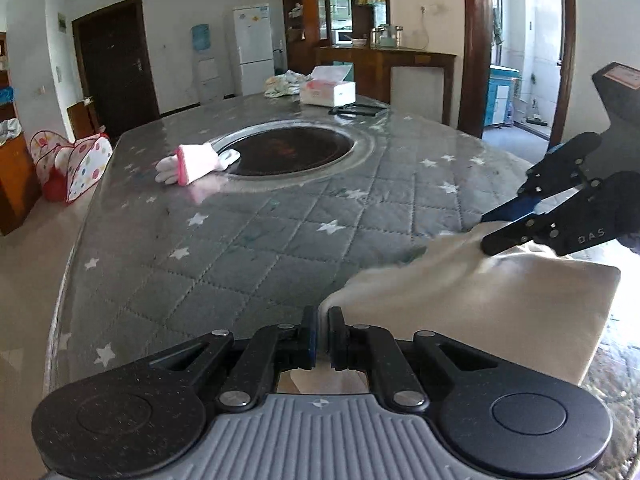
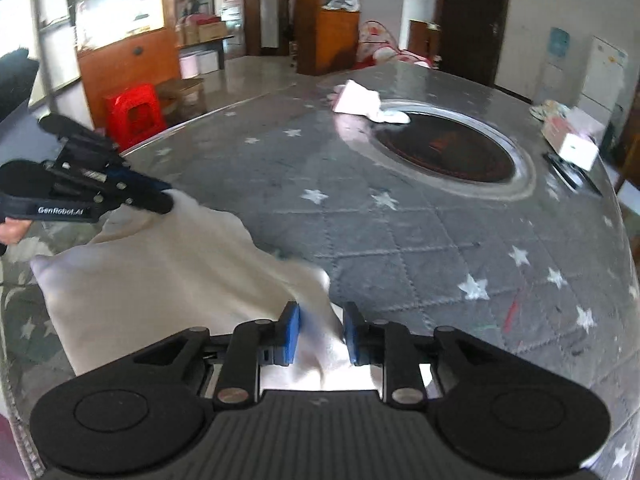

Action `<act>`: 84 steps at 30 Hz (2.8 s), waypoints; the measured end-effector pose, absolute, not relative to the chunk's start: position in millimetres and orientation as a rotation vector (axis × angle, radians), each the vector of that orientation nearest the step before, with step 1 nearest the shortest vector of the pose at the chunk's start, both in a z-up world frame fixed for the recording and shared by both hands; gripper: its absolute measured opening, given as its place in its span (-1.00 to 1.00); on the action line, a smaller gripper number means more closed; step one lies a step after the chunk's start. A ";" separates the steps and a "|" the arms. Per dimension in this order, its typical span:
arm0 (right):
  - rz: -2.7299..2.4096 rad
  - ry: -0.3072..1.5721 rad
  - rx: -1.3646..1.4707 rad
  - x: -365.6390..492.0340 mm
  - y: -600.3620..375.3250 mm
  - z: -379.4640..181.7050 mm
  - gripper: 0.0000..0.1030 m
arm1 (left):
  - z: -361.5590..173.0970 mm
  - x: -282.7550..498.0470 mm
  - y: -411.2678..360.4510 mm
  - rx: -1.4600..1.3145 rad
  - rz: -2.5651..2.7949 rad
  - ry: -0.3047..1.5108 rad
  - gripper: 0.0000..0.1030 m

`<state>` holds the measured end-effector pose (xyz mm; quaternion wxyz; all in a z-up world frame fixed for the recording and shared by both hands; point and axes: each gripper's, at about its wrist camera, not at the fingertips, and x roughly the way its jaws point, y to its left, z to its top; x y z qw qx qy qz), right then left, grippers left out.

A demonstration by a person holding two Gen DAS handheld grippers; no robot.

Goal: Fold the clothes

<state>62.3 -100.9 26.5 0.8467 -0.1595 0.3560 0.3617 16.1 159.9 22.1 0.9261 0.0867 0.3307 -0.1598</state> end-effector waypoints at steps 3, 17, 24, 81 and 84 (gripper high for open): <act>0.741 0.757 -0.297 64.1 -112.0 25.8 -0.38 | 20.1 16.0 159.9 0.182 -0.325 0.673 -0.85; 0.671 0.692 -0.346 47.8 -123.8 32.2 -0.85 | 15.4 18.8 156.4 0.191 -0.296 0.677 -0.81; 0.621 0.677 -0.389 52.4 -116.8 25.7 -0.84 | 12.1 21.1 158.0 0.181 -0.268 0.684 -0.78; 0.681 0.738 -0.190 50.4 -131.6 31.6 -0.60 | 13.1 53.3 111.8 0.120 -0.341 0.708 -0.51; 0.680 0.713 -0.218 42.8 -140.3 41.0 -0.60 | 15.1 52.6 112.3 0.113 -0.342 0.708 -0.50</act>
